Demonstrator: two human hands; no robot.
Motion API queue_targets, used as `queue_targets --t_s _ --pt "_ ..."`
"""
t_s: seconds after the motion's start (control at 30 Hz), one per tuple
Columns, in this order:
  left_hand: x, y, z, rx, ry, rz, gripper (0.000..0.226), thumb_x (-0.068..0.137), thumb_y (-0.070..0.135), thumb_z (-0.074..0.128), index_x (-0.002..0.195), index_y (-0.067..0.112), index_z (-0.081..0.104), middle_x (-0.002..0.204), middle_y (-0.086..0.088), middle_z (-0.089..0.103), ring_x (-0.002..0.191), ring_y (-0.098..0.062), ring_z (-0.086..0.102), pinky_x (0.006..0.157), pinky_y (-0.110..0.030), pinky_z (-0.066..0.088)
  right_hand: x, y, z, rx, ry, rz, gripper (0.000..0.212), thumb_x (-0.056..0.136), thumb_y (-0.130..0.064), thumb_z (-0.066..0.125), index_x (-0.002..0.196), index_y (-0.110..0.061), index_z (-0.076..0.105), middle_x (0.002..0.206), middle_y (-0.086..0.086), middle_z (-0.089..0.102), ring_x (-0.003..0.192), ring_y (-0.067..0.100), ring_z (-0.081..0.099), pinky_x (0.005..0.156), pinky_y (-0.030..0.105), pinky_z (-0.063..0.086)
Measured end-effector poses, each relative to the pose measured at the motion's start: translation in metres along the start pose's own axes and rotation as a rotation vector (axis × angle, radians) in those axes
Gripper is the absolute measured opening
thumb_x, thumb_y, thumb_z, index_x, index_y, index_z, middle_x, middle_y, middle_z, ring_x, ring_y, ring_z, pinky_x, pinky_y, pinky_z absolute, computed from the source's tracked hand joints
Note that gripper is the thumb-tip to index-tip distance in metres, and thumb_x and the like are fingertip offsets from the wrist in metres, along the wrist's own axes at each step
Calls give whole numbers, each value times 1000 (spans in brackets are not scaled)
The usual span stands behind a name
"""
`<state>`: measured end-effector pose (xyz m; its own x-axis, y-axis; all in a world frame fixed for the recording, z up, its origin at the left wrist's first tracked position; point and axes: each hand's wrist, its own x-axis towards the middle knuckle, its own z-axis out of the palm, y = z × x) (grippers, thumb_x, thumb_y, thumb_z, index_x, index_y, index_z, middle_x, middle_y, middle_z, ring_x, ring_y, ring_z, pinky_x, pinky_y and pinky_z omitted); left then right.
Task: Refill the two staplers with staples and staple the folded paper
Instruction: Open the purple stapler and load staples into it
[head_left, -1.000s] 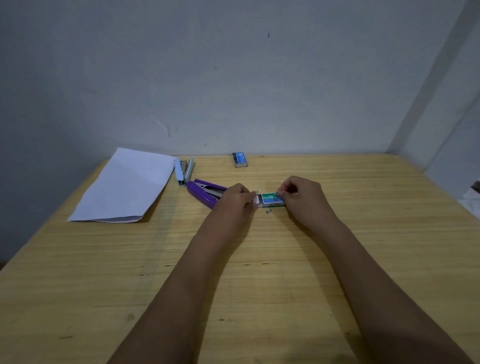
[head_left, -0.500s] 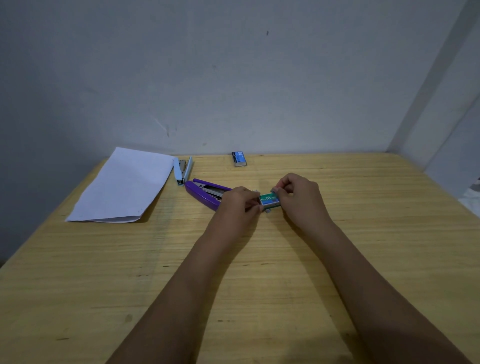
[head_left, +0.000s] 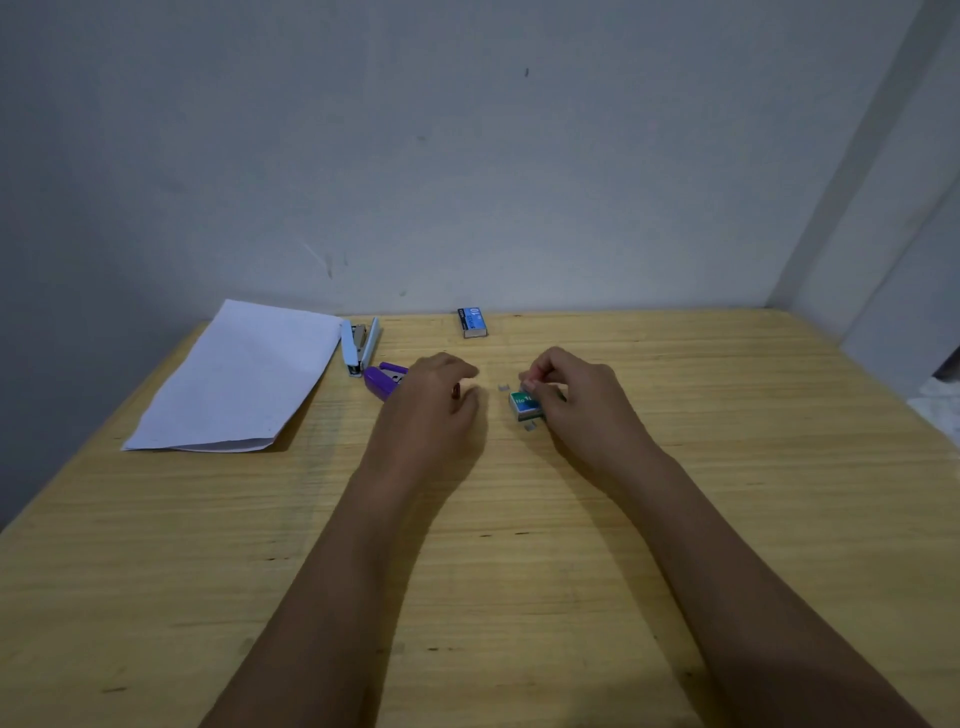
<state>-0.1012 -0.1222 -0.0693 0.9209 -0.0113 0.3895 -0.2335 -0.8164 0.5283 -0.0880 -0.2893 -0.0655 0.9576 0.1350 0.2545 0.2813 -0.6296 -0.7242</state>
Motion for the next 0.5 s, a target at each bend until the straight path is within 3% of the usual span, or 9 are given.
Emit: queue_targets --t_s 0.1,0.2,0.27,0.37,0.5 --pt "1 -14 -7 71 -77 -51 40 91 35 55 127 17 56 133 1 54 122 -13 46 89 -21 35 -1 5 4 -24 -61 -24 8 93 -22 53 85 -24 53 96 -1 67 94 13 63 79 34 54" --pt "-2 -21 -10 90 -210 -96 63 85 48 60 139 22 43 148 3 37 138 -15 29 107 -32 30 3 13 -1 -32 -20 12 12 93 -19 52 83 -25 52 99 0 67 96 13 62 80 32 52" --pt "-2 -24 -11 97 -269 -120 71 81 53 61 142 26 37 154 4 28 145 -16 14 115 -39 17 6 20 -6 -41 33 43 10 93 -18 51 84 -22 53 99 3 67 94 15 62 80 33 51" --pt "-1 -28 -13 108 -320 -127 71 82 53 60 143 31 32 157 2 20 147 -21 1 118 -49 1 11 32 -13 -56 120 103 9 93 -17 51 85 -18 54 100 9 67 92 21 63 80 39 52" --pt "0 -29 -13 98 -341 -142 63 89 45 55 144 31 30 157 1 18 147 -22 0 118 -50 2 13 34 -19 -20 257 91 9 94 -12 48 86 -14 53 95 7 64 96 20 58 77 32 50"
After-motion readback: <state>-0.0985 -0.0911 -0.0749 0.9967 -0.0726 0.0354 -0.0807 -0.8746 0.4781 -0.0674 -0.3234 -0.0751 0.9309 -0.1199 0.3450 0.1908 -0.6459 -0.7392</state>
